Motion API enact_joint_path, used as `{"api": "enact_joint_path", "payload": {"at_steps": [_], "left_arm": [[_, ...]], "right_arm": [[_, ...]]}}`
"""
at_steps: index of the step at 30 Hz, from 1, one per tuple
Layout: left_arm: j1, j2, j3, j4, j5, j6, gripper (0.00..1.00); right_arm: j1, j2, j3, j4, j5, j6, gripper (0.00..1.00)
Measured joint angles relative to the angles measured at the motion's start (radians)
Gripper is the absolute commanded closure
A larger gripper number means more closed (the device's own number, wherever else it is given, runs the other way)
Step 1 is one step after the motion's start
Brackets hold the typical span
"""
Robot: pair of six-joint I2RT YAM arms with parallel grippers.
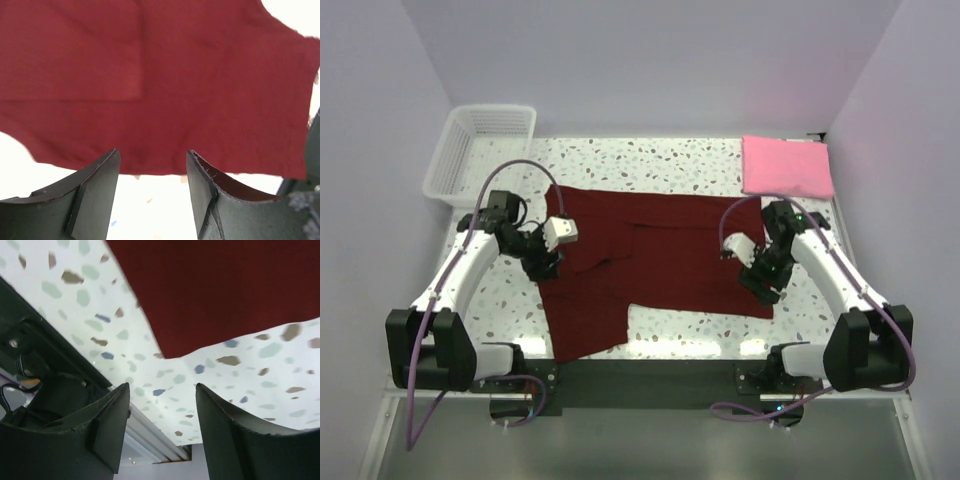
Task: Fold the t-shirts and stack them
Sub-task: Fold the tshirt
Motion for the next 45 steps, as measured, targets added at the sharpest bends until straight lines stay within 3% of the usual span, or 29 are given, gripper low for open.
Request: {"api": "enact_joint_path", "payload": {"at_steps": [9,27,30,32,36,45], "left_arm": [[-0.014,-0.079,-0.085,-0.021,-0.015,0.042,0.41],[-0.035,-0.089,-0.1,-0.014,-0.052,0.056,0.4],[-0.048,-0.101,-0.114,-0.016,-0.062,0.056,0.4],[-0.063,-0.113,-0.126,-0.02,-0.069,0.057,0.4],[-0.153,-0.15,-0.168,-0.031,-0.099,0.06,0.42],[-0.51,-0.176,-0.324,-0.021,-0.247,0.045,0.41]], "right_arm": [[0.08,-0.115,-0.278,0.097,0.122,-0.015,0.56],[0.112,-0.035,-0.391,0.344,0.185,0.013,0.62],[0.115,-0.019,-0.401,0.37,0.207,0.016,0.68],[0.119,-0.014,-0.402,0.381,0.222,0.017,0.78],[0.125,-0.007,-0.402,0.404,0.253,0.016,1.0],[0.125,0.016,-0.386,0.395,0.262,0.029,1.0]]}}
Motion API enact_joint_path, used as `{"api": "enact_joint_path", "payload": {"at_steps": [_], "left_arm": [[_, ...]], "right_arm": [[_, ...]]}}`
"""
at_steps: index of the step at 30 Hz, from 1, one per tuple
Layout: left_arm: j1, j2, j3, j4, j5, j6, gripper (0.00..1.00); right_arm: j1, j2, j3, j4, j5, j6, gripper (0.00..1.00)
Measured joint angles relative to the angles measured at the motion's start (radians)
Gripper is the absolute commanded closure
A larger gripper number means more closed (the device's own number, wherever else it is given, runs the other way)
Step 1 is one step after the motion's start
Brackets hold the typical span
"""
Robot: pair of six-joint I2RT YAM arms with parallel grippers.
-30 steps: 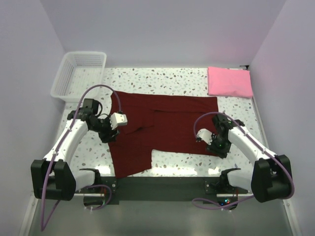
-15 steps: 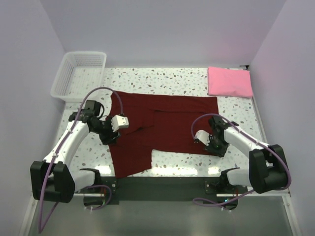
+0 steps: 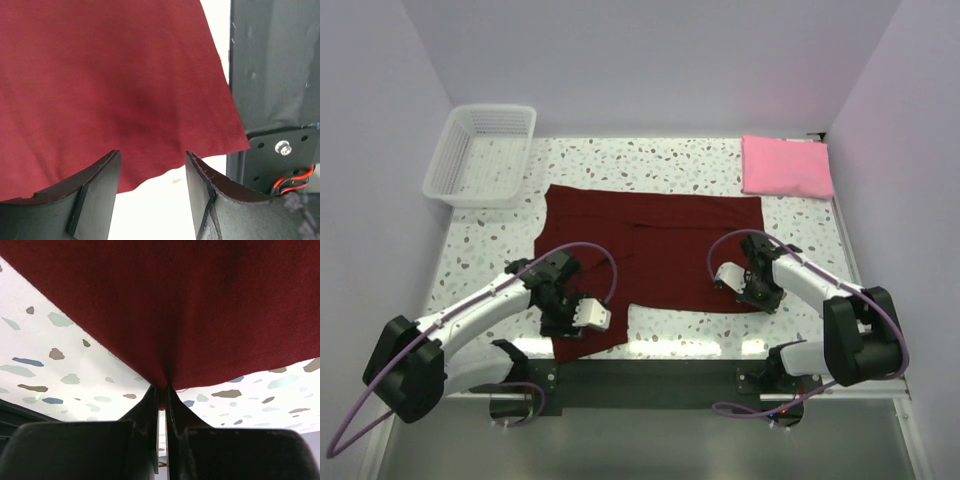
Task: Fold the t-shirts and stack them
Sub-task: Fold the tshirt
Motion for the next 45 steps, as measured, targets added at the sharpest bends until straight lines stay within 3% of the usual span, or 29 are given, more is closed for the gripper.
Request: {"api": "enact_joint_path", "payload": {"at_steps": [12,14,18,20,26,33,40,45], "left_arm": [[-0.336,0.175,-0.031,0.089,-0.29,-0.19,0.42],[-0.382,0.195,-0.03,0.1,-0.337,-0.229,0.47],[-0.437,0.235,-0.026,0.112,-0.415,-0.294,0.73],[-0.447,0.237,-0.027,0.111,-0.438,-0.311,0.8],[-0.45,0.182,-0.046,0.125,-0.462,-0.331,1.0],[-0.43,0.091,-0.016,0.08,-0.409,-0.332,1.0],[-0.229,0.084,0.19,0.007,-0.342,-0.249,1.0],[-0.144,0.142,0.301,-0.006,-0.313,-0.14,1.0]], "right_arm": [[0.0,0.036,0.026,-0.009,0.005,0.003,1.0],[0.0,0.04,0.027,-0.01,0.006,0.003,1.0],[0.0,0.041,0.029,-0.01,0.007,0.003,1.0],[0.0,0.041,0.029,-0.01,0.007,0.003,1.0],[0.0,0.032,0.031,-0.021,0.0,-0.005,1.0],[0.0,-0.069,0.032,-0.091,-0.023,-0.032,1.0],[-0.005,-0.083,0.078,-0.155,-0.023,-0.081,1.0],[-0.031,-0.02,0.191,-0.179,-0.029,-0.112,1.0]]}}
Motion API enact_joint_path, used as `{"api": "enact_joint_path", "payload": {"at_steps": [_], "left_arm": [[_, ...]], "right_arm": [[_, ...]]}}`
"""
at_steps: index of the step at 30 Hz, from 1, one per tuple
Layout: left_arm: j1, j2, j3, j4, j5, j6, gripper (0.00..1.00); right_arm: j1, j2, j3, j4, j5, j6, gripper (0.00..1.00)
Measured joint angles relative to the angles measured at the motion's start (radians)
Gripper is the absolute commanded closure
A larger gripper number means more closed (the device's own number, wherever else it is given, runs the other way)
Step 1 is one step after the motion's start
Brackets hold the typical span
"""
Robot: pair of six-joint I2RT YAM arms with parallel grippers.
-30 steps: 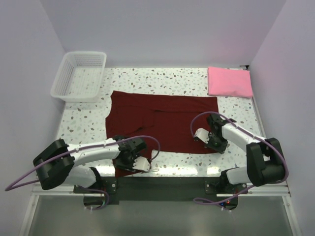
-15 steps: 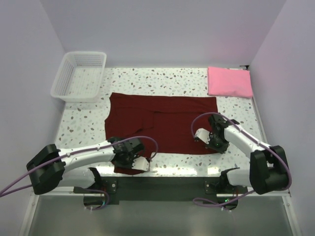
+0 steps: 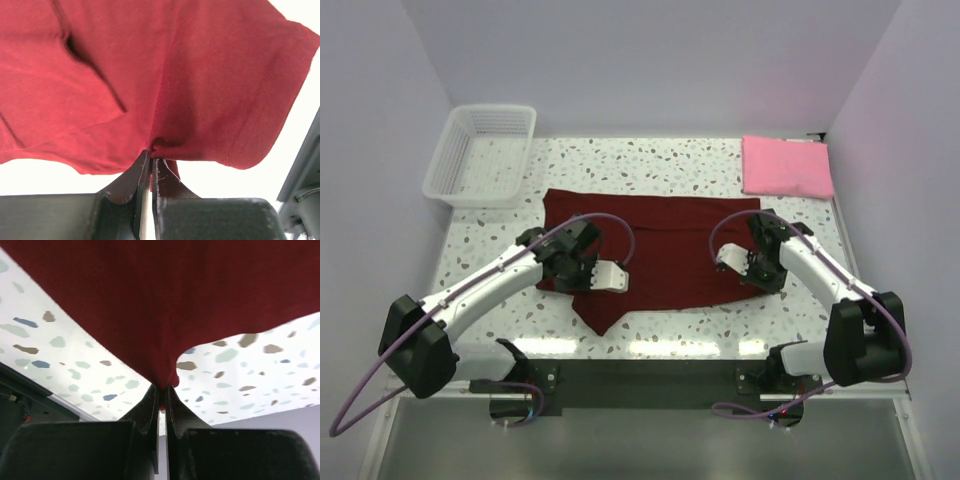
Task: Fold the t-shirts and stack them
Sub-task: Fold the tshirt
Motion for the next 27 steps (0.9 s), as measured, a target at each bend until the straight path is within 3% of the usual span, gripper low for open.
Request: {"api": "enact_joint_path", "payload": {"at_steps": [12,27], "left_arm": [[0.249,0.275,0.314,-0.021,0.047,0.215,1.0],[0.316,0.493,0.492,-0.022,0.071,0.293,1.0]], "right_arm": [[-0.11,0.223,0.231,-0.022,-0.044,-0.068,1.0],[-0.143,0.413,0.405,-0.042,-0.071,-0.084,1.0]]}}
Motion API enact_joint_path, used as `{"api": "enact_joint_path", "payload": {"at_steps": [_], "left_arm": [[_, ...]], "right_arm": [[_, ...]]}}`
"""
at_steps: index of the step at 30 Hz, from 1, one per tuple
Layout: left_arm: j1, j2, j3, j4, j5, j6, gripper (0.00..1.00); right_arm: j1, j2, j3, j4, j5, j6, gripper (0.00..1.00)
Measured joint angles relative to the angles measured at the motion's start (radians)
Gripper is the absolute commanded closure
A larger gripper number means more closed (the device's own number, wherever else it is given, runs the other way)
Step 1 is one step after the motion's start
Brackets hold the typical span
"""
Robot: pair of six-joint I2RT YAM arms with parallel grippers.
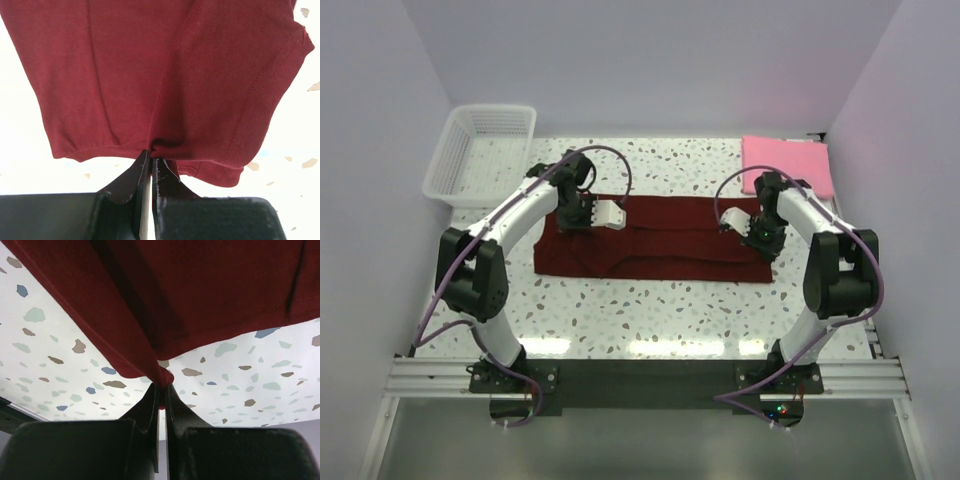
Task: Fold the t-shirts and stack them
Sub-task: Fold the tshirt
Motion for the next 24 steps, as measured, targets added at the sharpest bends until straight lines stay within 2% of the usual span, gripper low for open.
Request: {"api": "enact_joint_path", "payload": {"at_steps": [15,24], "left_arm": [[0.035,0.087,0.089,0.008,0.0,0.024,1.0],[0.051,0.131,0.126,0.007,0.0,0.025,1.0]], "right_arm": [[-0.018,0.122,0.106,-0.009,-0.002,-0.009,1.0],[-0.018,0.132,0.123,-0.009,-0.001,-0.009,1.0]]}}
